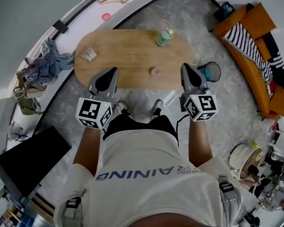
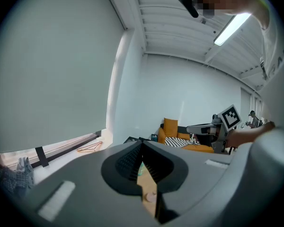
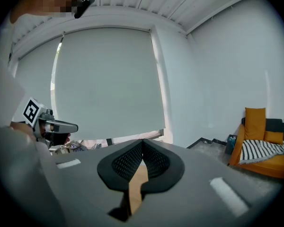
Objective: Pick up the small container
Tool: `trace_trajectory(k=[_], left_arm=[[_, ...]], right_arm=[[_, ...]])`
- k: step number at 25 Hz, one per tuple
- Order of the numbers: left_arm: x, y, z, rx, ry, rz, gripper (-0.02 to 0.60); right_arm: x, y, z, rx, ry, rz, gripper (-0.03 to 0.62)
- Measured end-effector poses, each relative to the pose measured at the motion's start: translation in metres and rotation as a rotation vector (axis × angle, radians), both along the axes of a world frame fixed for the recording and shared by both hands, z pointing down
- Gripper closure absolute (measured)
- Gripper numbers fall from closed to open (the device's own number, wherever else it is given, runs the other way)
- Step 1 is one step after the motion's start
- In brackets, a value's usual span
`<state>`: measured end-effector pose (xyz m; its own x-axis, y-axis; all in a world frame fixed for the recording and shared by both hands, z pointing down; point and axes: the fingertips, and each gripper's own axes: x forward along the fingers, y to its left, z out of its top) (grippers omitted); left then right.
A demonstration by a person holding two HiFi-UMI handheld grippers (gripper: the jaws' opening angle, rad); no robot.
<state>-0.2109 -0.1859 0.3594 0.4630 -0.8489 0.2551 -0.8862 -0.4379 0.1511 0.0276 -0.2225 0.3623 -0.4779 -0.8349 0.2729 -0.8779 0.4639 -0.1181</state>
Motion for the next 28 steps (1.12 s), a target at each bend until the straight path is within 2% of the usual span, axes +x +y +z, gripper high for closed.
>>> trace_trajectory(k=[10, 13, 14, 21, 28], left_arm=[[0.035, -0.03, 0.004, -0.018, -0.03, -0.05, 0.58], [0.047, -0.034, 0.007, -0.034, -0.034, -0.055, 0.58], [0.05, -0.035, 0.007, -0.036, -0.036, -0.054, 0.58], [0.047, -0.041, 0.012, -0.05, -0.035, -0.059, 0.58], [0.038, -0.041, 0.018, -0.064, -0.03, -0.058, 0.58]], right_arm=[[0.037, -0.027, 0.025, -0.028, 0.041, -0.044, 0.577], [0.047, -0.034, 0.032, -0.046, 0.029, -0.044, 0.555], [0.049, -0.036, 0.034, -0.052, 0.028, -0.045, 0.524], [0.035, -0.043, 0.045, -0.08, 0.079, -0.104, 0.2], [0.022, -0.038, 0.056, -0.124, 0.091, -0.13, 0.118]])
